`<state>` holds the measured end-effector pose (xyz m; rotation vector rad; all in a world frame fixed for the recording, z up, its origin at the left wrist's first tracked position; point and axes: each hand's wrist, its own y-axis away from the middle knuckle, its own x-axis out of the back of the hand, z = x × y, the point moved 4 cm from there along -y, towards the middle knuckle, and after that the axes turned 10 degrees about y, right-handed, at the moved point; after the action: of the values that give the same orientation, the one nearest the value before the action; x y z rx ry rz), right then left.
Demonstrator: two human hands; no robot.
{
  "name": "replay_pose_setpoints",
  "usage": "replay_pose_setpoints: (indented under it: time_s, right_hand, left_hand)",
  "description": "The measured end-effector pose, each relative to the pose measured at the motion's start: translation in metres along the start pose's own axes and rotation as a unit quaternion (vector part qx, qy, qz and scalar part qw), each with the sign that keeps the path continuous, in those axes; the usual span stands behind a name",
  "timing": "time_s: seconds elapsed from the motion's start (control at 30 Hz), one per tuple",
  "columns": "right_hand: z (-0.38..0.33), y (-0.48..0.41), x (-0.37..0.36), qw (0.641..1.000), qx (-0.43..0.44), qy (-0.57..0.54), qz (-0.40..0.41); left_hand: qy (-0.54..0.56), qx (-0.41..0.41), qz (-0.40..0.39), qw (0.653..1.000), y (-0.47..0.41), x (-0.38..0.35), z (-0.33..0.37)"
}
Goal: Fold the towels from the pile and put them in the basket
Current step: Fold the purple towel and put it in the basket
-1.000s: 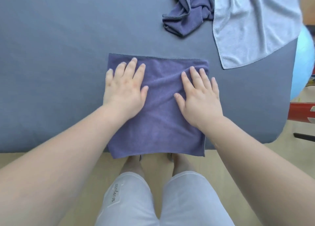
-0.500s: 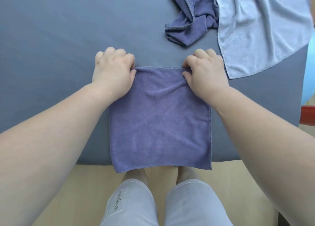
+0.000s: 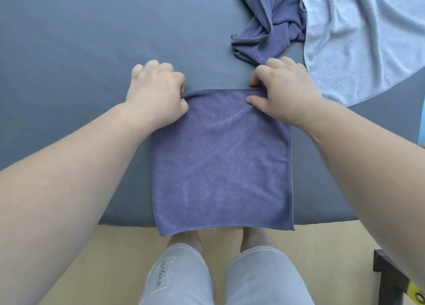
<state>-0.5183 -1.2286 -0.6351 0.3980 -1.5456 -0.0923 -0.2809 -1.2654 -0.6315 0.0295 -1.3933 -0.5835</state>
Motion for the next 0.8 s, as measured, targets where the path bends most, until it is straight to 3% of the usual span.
replay_pose_setpoints:
  time_s: [0.23, 0.43, 0.6, 0.8]
  right_hand:
    - [0.006, 0.002, 0.004, 0.999, 0.04, -0.008, -0.035]
    - [0.014, -0.014, 0.025, 0.996, -0.039, -0.028, 0.08]
    - [0.018, -0.012, 0.046, 0.986, -0.05, -0.057, 0.147]
    - [0.014, 0.041, 0.027, 0.99, -0.036, -0.074, 0.111]
  left_hand:
    - [0.081, 0.002, 0.004, 0.997, 0.0, 0.003, -0.002]
    - [0.045, -0.012, 0.119, 0.992, -0.014, 0.031, -0.009]
    - [0.073, -0.011, 0.202, 0.977, -0.01, 0.058, -0.005]
    - [0.137, -0.018, 0.212, 0.967, 0.05, 0.034, -0.003]
